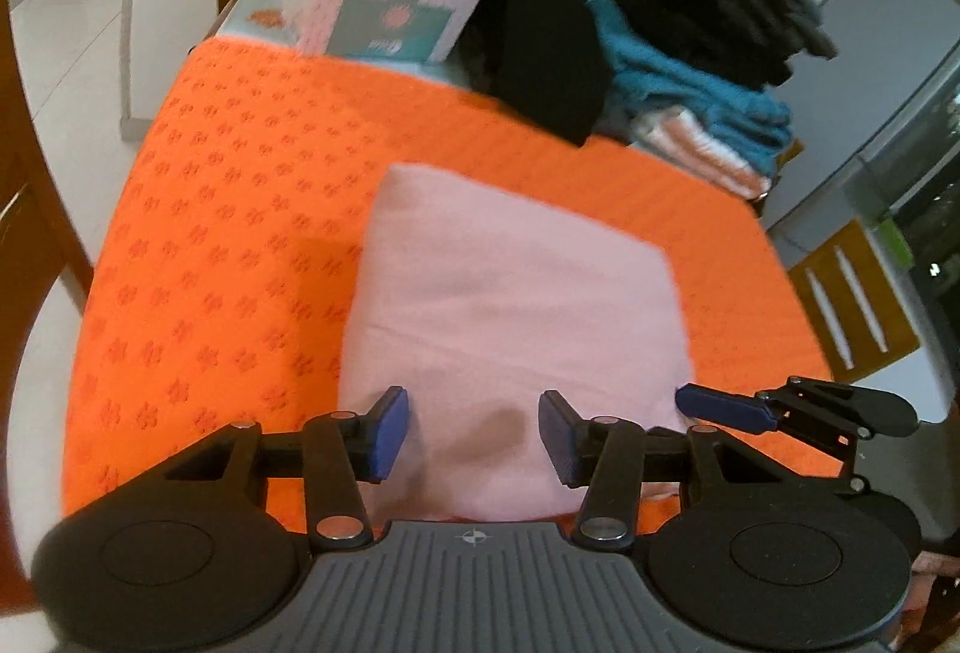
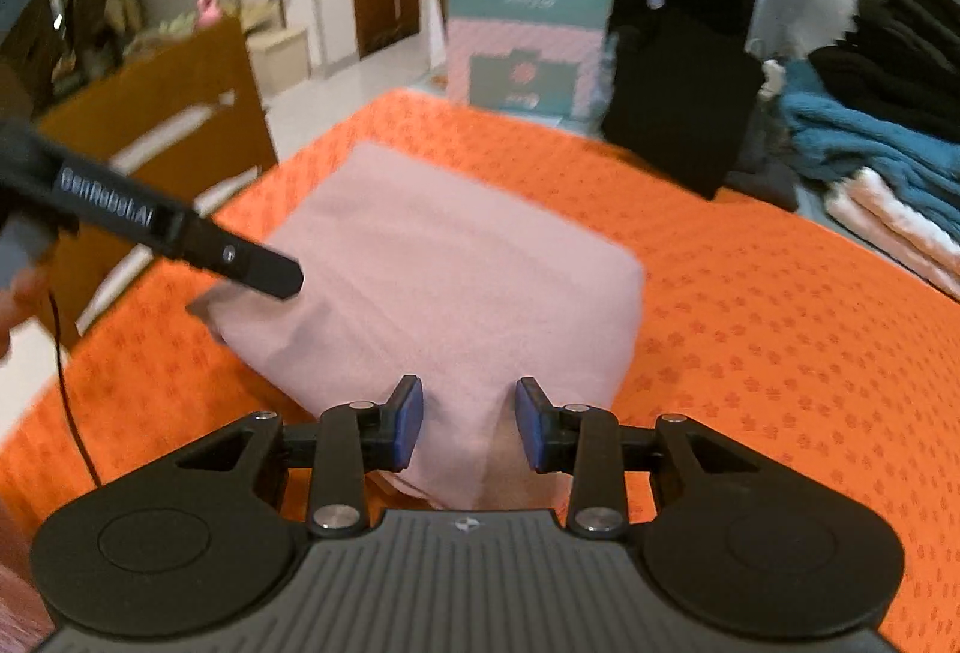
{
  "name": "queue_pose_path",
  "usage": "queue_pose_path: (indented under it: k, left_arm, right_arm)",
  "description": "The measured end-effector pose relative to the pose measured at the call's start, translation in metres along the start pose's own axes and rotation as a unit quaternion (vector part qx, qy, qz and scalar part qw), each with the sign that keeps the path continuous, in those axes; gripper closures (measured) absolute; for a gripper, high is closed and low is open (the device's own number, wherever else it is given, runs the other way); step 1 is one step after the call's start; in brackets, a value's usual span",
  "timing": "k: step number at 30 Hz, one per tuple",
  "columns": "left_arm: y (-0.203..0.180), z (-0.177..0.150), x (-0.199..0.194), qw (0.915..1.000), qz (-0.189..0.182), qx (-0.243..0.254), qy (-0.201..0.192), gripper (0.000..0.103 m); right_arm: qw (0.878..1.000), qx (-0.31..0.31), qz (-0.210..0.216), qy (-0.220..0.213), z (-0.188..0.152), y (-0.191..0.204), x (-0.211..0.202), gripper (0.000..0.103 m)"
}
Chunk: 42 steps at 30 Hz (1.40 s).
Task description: Fold clothes
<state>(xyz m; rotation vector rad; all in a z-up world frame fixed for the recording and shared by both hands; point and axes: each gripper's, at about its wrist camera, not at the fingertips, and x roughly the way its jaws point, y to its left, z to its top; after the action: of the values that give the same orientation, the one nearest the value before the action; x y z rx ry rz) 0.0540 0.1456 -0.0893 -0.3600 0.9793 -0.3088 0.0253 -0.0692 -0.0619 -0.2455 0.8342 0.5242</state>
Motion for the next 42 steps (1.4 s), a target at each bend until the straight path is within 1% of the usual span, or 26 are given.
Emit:
queue_pose_path:
  k: [3,6,10,13,14,18,23,25,27,29,33,35,37,40,42]
  left_arm:
    - [0.002,-0.001,0.006,1.0,0.006,0.002,0.004,0.055]
    - [-0.001,0.004,-0.004,0.9999,0.003,0.003,-0.01,0.055]
    - [-0.006,0.019,-0.018,0.9988,-0.016,0.004,-0.046,0.055]
    - [-0.005,0.032,-0.015,0.9977,-0.032,-0.008,-0.059,0.055]
    - [-0.005,0.036,-0.011,0.9977,-0.033,-0.012,-0.057,0.055]
    - [-0.006,0.046,0.013,0.9988,-0.015,-0.01,-0.045,0.055]
    - [0.0,0.048,0.038,0.9995,0.001,-0.021,-0.023,0.056]
    - [0.002,0.047,0.043,0.9996,0.005,-0.019,-0.02,0.056]
    - [0.002,0.048,0.043,0.9996,0.005,-0.017,-0.02,0.056]
    - [0.001,0.052,0.036,0.9995,0.003,-0.022,-0.023,0.056]
    - [-0.004,0.057,0.024,0.9989,0.004,-0.012,-0.045,0.054]
    - [-0.003,0.057,0.032,0.9994,0.012,-0.01,-0.031,0.054]
    - [-0.002,0.054,0.047,0.9996,0.029,-0.002,-0.003,0.054]
    - [0.002,0.051,0.052,0.9995,0.029,-0.004,-0.009,0.054]
    - [0.003,0.055,0.05,0.9996,0.026,-0.013,-0.004,0.054]
  right_arm:
    - [1.0,-0.015,0.003,0.007,-0.004,0.003,0.009,0.061]
    - [1.0,-0.004,0.009,0.0,0.003,-0.002,0.0,0.061]
    - [0.999,0.023,0.005,-0.033,0.022,-0.018,-0.016,0.061]
    - [0.998,0.042,0.004,-0.038,0.036,-0.034,-0.009,0.061]
    - [0.998,0.045,0.002,-0.036,0.039,-0.038,-0.004,0.061]
    - [0.999,0.047,-0.005,-0.025,0.048,-0.05,0.019,0.061]
    - [0.998,0.063,0.002,-0.004,0.043,-0.058,0.05,0.061]
    - [0.997,0.075,0.009,-0.001,0.039,-0.062,0.059,0.061]
    - [0.996,0.093,0.017,0.0,0.038,-0.066,0.063,0.06]
    - [0.995,0.097,0.022,0.006,0.043,-0.069,0.062,0.06]
    - [0.993,0.116,0.022,-0.016,0.053,-0.077,0.049,0.06]
    - [0.993,0.118,0.02,-0.011,0.052,-0.078,0.054,0.06]
    - [0.993,0.118,0.02,-0.004,0.046,-0.077,0.063,0.06]
    - [0.992,0.121,0.02,-0.013,0.036,-0.076,0.071,0.06]
    - [0.991,0.132,0.023,-0.012,0.039,-0.08,0.07,0.06]
